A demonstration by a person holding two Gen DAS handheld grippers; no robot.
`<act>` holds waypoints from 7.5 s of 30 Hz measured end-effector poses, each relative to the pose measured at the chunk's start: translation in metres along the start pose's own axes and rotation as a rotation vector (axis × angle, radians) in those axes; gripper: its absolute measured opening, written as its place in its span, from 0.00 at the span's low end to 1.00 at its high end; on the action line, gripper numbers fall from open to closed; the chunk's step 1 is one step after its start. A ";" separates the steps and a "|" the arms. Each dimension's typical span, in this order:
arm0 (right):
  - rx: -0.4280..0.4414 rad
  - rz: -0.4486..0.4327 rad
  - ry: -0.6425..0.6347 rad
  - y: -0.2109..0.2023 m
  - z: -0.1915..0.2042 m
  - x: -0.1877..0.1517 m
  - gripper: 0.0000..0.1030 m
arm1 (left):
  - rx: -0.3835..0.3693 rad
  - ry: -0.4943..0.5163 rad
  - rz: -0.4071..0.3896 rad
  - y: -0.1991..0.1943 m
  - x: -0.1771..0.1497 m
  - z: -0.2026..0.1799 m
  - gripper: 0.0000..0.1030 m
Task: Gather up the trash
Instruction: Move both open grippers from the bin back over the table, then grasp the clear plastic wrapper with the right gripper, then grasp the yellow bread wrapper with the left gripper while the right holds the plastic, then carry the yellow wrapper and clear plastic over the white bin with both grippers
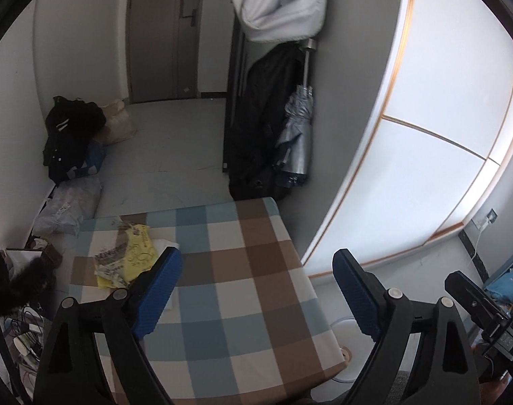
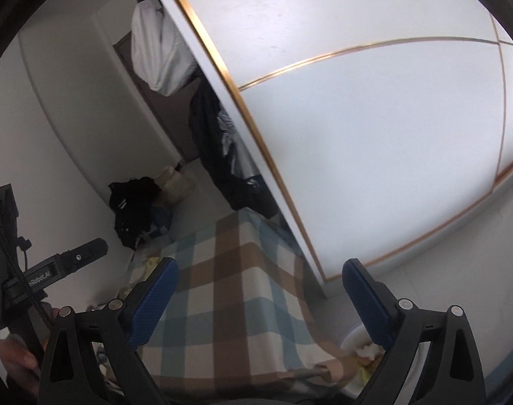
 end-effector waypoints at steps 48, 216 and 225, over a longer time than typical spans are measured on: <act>0.395 0.405 -0.541 0.267 0.266 -0.104 0.85 | 0.265 -0.399 -0.010 0.025 0.000 0.294 0.86; 0.397 0.195 -0.139 0.058 0.112 -0.049 0.20 | -0.058 -0.152 0.058 -0.028 -0.012 0.121 0.00; 0.336 0.025 -0.098 -0.022 0.048 -0.002 0.20 | -0.199 -0.005 0.063 -0.015 -0.001 0.016 0.00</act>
Point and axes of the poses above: each gripper's, at about its wrist camera, not at the fingertips, and y roughly the way its jaws point, z to its left, x to its top, the point moved 4 cm from there along y, roughly the way its jaws point, and after that the axes turned 3 degrees about -x, right-handed, at the moved point
